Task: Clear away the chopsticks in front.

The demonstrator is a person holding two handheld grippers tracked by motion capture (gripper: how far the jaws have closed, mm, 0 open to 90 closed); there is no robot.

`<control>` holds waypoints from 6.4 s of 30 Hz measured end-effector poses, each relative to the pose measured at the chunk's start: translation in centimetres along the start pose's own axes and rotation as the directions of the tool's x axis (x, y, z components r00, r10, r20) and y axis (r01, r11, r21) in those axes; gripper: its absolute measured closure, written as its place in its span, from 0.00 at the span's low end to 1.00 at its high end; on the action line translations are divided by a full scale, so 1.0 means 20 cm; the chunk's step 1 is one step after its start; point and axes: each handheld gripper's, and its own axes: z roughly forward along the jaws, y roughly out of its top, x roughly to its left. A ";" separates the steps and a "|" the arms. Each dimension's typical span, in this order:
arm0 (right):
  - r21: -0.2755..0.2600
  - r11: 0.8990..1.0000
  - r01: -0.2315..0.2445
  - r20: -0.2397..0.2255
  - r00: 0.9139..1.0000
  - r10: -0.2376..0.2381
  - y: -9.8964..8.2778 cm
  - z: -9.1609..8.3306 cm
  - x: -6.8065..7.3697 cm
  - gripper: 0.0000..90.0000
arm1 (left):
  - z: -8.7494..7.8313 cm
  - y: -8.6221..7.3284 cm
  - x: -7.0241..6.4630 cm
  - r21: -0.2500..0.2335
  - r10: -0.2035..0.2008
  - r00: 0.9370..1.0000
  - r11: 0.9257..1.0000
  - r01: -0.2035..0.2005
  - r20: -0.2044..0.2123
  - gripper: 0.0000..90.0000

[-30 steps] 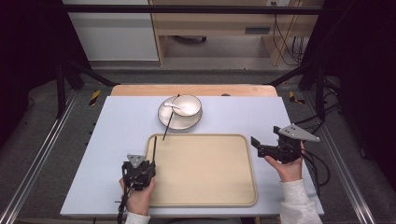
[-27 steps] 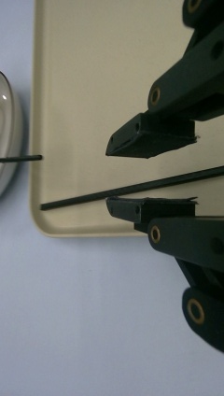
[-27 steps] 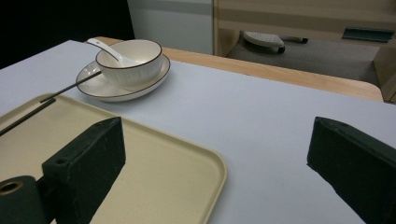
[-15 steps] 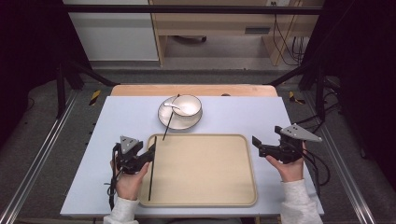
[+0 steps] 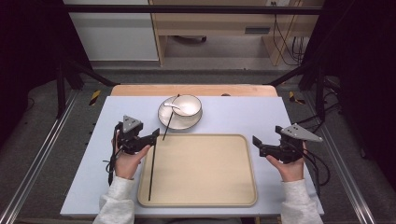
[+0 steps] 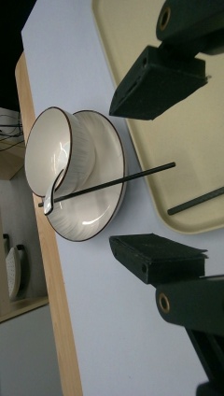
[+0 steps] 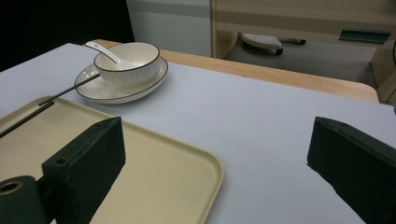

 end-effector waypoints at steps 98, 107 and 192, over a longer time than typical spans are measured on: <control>0.012 1.000 -0.001 0.008 1.000 0.001 -0.01 0.01 -0.01 0.05 | 0.36 0.03 0.19 0.162 -0.013 0.982 0.986 0.045 -0.188 0.95; 0.015 1.000 0.003 0.006 1.000 -0.003 -0.01 0.01 -0.01 0.05 | 0.22 -0.06 0.18 0.134 -0.081 0.973 0.985 0.112 -0.215 0.95; 0.016 1.000 0.000 -0.004 1.000 0.000 -0.01 0.01 0.02 0.05 | -0.08 -0.50 -0.37 0.150 -0.151 0.975 0.973 0.176 -0.161 0.85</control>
